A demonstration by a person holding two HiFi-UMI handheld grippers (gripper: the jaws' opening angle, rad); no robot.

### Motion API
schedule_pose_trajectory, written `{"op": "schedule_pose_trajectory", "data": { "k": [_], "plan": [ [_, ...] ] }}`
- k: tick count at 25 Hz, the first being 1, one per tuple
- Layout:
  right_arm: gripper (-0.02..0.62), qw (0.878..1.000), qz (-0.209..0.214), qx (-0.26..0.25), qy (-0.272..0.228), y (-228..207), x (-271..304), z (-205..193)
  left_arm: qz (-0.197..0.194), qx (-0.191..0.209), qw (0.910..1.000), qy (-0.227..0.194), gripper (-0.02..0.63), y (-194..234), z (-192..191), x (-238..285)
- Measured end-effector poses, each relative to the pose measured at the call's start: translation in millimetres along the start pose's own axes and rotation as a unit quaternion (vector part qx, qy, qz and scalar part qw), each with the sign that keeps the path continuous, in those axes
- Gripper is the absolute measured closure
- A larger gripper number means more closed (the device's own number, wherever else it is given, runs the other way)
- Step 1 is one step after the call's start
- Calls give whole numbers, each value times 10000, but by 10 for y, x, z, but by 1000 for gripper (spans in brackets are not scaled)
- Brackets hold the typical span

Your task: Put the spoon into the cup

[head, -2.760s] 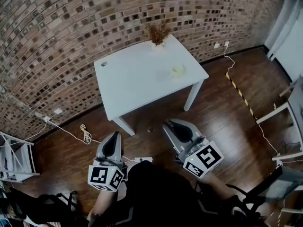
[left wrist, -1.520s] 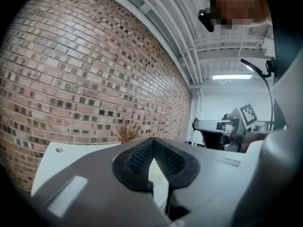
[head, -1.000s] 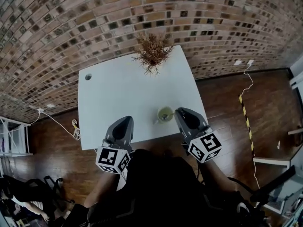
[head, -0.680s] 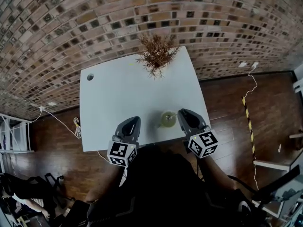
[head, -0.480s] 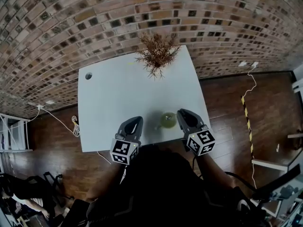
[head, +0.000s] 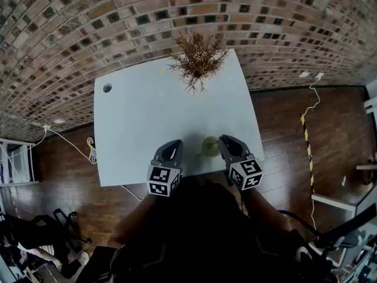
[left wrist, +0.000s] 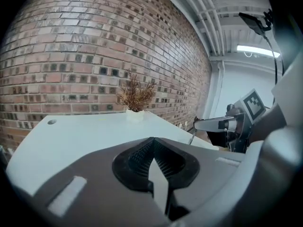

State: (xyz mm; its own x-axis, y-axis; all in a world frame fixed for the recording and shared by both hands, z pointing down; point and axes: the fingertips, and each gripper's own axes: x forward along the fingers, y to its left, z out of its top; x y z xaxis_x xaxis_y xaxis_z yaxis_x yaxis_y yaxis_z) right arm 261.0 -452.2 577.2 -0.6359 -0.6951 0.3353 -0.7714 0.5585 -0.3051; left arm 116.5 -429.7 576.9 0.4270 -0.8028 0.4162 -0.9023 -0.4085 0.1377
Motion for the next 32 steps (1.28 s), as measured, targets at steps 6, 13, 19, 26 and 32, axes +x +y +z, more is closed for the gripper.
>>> {"op": "schedule_pose_trajectory", "data": {
  "k": [6, 13, 19, 26, 32],
  "plan": [
    [546, 9997, -137, 23, 192, -26, 119, -184, 22, -133, 9993, 355, 611, 36, -298, 199],
    [545, 9994, -168, 209, 214, -80, 143, -289, -34, -158, 9977, 652, 611, 52, -499, 307],
    [478, 9996, -47, 132, 264, -90, 173, -301, -141, -203, 9979, 607, 611, -2, -506, 286],
    [431, 9995, 92, 57, 304, -82, 41, -131, -28, -170, 9992, 362, 611, -88, -255, 71],
    [387, 9990, 222, 54, 375, -118, -131, -87, 242, -213, 9991, 273, 611, -241, -157, -203]
  ]
}}
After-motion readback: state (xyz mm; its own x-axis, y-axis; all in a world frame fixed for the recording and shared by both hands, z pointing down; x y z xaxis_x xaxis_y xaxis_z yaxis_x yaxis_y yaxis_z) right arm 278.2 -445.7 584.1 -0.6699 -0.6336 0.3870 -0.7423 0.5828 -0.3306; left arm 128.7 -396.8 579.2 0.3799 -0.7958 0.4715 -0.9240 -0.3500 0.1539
